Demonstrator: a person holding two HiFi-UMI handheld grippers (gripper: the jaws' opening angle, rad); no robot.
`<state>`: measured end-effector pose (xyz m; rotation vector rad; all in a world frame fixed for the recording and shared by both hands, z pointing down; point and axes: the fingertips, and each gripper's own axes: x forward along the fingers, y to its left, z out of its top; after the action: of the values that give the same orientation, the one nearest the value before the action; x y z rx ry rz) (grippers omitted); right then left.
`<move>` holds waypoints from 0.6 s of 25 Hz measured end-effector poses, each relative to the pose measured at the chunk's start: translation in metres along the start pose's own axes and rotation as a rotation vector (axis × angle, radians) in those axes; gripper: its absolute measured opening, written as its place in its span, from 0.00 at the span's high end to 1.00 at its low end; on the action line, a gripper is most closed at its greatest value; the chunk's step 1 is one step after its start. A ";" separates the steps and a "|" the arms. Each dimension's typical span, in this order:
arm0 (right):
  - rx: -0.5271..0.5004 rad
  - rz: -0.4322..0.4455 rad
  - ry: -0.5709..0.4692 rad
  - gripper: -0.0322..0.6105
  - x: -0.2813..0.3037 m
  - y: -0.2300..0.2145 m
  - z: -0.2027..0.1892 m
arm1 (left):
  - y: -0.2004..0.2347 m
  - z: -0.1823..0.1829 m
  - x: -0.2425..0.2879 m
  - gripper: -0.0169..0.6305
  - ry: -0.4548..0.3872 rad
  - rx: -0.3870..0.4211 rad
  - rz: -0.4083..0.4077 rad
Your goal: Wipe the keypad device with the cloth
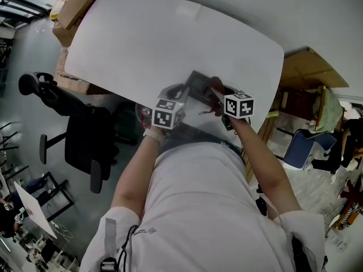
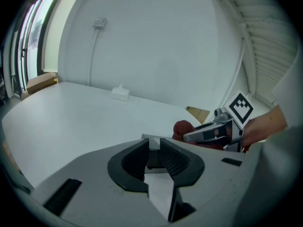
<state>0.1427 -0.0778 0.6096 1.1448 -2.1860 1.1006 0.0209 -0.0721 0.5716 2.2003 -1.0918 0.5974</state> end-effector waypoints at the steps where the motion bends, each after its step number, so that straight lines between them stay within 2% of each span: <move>1: 0.001 -0.004 -0.007 0.74 0.000 0.000 0.001 | 0.000 0.000 0.000 0.86 -0.001 -0.001 0.001; 7: 0.007 -0.026 -0.032 0.74 0.002 -0.004 0.005 | 0.001 0.000 0.000 0.86 -0.003 -0.005 0.008; 15: 0.083 -0.089 -0.026 0.74 0.019 -0.030 0.007 | 0.001 -0.001 -0.001 0.86 -0.006 -0.009 0.005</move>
<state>0.1565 -0.1026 0.6321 1.2863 -2.1045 1.1529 0.0195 -0.0712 0.5725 2.1935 -1.1010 0.5878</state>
